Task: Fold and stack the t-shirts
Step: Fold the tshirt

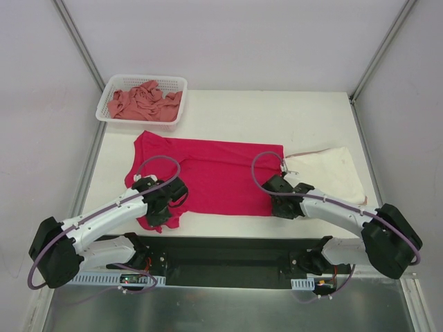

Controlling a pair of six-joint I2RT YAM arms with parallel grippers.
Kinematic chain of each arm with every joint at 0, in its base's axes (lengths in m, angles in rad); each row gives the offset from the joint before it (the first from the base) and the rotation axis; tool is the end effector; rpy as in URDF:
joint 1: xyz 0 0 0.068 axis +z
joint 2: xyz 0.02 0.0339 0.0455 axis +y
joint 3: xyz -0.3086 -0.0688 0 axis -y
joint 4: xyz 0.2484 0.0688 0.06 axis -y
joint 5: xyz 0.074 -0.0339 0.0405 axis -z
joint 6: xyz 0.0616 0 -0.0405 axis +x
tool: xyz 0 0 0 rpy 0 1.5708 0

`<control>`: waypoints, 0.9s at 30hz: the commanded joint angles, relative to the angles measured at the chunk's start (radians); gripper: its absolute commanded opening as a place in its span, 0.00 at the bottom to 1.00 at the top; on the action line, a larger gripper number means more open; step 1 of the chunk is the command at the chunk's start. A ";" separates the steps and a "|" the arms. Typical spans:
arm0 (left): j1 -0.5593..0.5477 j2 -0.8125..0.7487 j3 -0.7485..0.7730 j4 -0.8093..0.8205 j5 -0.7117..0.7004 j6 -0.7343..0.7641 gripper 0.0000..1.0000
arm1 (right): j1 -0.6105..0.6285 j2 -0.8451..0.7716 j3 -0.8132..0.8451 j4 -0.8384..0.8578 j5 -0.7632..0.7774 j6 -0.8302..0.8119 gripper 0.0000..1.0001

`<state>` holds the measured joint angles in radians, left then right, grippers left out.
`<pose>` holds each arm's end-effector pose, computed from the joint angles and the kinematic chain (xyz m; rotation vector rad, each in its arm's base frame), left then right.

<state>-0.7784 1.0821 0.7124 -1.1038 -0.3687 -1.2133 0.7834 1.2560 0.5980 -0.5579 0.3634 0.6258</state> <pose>0.1161 -0.0833 0.2213 -0.6233 2.7044 0.1680 0.1596 0.1280 0.1791 -0.1211 2.6379 -0.0629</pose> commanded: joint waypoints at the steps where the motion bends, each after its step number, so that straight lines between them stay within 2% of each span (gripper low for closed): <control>1: 0.024 -0.014 0.050 -0.045 -0.056 0.014 0.00 | 0.004 0.049 0.013 0.019 0.028 -0.012 0.26; 2: 0.027 -0.014 0.055 -0.045 -0.061 0.020 0.00 | 0.004 0.051 0.016 0.019 0.025 -0.020 0.20; 8: 0.068 0.009 0.116 -0.030 -0.113 0.064 0.00 | 0.005 0.000 0.054 -0.019 0.049 -0.058 0.07; 13: 0.126 0.042 0.173 0.053 -0.125 0.133 0.00 | 0.002 -0.001 0.109 -0.037 0.083 -0.129 0.03; 16: 0.187 0.074 0.206 0.119 -0.125 0.236 0.00 | 0.004 0.029 0.170 -0.056 0.126 -0.135 0.02; 21: 0.234 0.160 0.324 0.157 -0.197 0.337 0.00 | -0.024 0.065 0.265 -0.068 0.183 -0.175 0.02; 22: 0.235 0.177 0.338 0.201 -0.200 0.415 0.00 | -0.030 0.069 0.279 -0.068 0.183 -0.188 0.02; 27: 0.257 0.314 0.435 0.295 -0.217 0.587 0.00 | -0.067 0.131 0.348 -0.076 0.167 -0.233 0.02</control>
<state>-0.5404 1.3190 1.0714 -0.9039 -0.5335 -0.8124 0.7380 1.3441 0.8791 -0.5991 0.4950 0.4461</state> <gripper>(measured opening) 0.010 0.044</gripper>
